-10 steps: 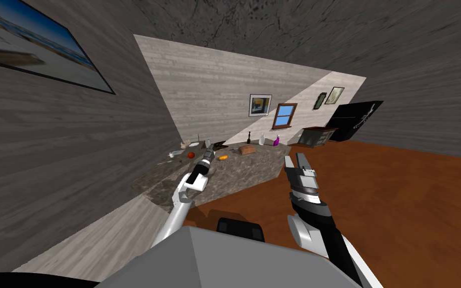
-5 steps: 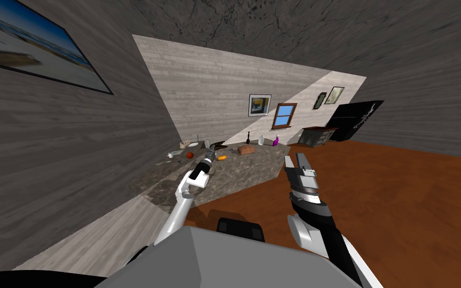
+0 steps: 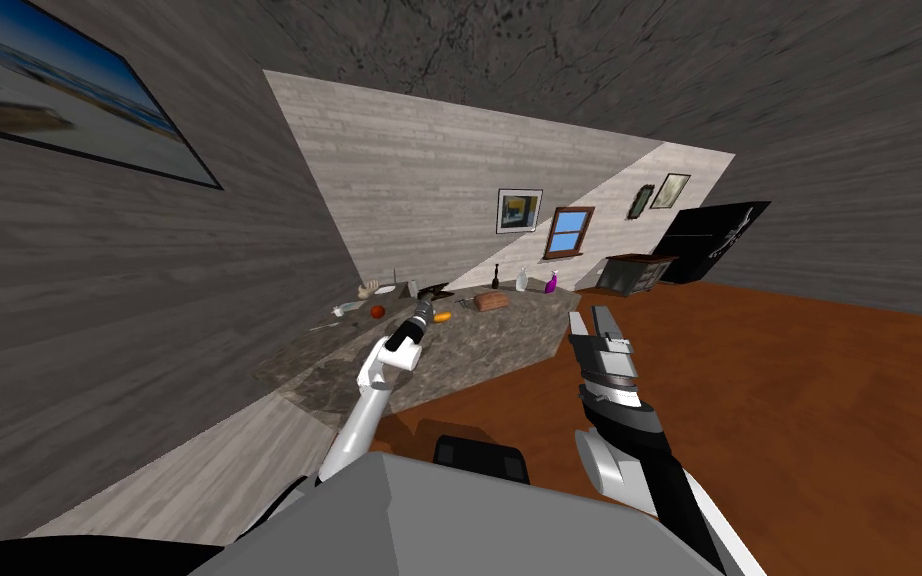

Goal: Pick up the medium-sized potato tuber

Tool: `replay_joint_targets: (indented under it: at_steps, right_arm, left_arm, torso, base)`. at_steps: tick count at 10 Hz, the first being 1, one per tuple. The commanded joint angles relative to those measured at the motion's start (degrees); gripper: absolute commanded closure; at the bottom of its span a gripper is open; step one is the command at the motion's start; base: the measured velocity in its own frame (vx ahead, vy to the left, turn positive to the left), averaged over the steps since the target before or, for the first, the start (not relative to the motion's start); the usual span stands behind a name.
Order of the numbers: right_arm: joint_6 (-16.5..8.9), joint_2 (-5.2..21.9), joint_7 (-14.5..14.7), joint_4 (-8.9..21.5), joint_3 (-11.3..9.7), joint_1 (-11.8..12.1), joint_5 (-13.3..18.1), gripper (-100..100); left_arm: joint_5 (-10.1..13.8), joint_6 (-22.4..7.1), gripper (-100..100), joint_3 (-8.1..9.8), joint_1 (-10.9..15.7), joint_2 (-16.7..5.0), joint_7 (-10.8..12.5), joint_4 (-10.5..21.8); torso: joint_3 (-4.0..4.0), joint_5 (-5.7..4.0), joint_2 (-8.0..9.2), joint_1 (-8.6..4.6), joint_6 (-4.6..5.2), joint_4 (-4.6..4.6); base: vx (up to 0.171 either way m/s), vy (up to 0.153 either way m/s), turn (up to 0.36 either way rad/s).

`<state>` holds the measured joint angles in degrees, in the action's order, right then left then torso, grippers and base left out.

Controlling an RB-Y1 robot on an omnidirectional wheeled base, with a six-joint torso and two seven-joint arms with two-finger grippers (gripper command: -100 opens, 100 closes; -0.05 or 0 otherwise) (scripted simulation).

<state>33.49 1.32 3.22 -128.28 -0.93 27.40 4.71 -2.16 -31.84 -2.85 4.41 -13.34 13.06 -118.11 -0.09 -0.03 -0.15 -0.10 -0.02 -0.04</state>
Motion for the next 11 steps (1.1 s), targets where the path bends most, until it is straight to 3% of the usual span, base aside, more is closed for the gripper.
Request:
replay_joint_targets:
  at_steps: [1,6,11]
  right_arm:
    - [0.0,0.0,0.0,0.0,0.0,0.0,0.0,0]
    - [0.0,0.0,0.0,0.0,0.0,0.0,0.0,0]
    - [0.0,0.0,0.0,0.0,0.0,0.0,0.0,0]
  left_arm:
    - [0.49,-1.61,-100,0.2,0.49,-0.44,0.29,0.29]
    - [2.74,-9.9,-100,0.01,3.74,-0.48,3.77,3.02]
    - [4.33,-17.89,-100,-0.07,5.36,-0.44,5.95,4.72]
  torso:
    - [0.0,0.0,0.0,0.0,0.0,0.0]
    - [-0.03,0.01,-0.05,0.03,-0.01,-0.01]
    - [-0.05,0.01,-0.1,0.03,0.0,-0.02]
  base:
    - [0.014,-0.014,0.0]
    - [0.045,-0.025,0.015]
    - [0.056,-0.024,0.018]
